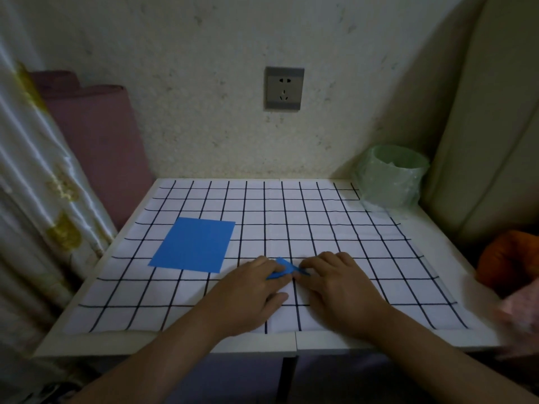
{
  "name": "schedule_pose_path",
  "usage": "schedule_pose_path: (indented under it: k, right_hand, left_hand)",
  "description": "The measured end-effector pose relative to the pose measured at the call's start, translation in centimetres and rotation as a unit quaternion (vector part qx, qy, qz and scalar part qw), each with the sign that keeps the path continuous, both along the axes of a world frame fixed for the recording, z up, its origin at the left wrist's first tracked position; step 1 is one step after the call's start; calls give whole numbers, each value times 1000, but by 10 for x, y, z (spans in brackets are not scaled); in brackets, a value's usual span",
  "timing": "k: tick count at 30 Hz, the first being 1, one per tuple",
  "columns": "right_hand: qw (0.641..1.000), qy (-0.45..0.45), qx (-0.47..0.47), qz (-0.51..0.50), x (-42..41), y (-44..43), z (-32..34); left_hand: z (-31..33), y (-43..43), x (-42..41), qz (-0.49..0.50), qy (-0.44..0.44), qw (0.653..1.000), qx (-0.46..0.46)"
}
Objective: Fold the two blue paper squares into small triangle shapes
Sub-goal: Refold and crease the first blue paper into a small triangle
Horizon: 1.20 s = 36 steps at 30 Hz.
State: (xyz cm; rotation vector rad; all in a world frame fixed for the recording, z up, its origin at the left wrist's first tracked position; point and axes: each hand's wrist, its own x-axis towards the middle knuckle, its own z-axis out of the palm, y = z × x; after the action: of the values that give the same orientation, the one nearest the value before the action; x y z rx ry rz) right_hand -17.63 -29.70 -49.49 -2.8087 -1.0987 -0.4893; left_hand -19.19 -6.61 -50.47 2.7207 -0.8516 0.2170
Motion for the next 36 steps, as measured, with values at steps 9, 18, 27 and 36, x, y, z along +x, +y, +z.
schedule_pose_path:
  k: [9, 18, 27, 36]
  right_hand:
    - [997, 17, 5, -82, -7, -3, 7]
    - [997, 69, 36, -24, -2, 11, 9]
    - [993, 100, 39, 48, 2, 20, 10]
    - [998, 56, -6, 40, -2, 28, 14]
  left_hand:
    - [3, -7, -2, 6, -14, 1000, -3]
    - [0, -4, -5, 19, -1, 1000, -17]
    - [5, 7, -5, 1, -1, 998, -55]
    - [6, 16, -15, 42, -31, 997, -57]
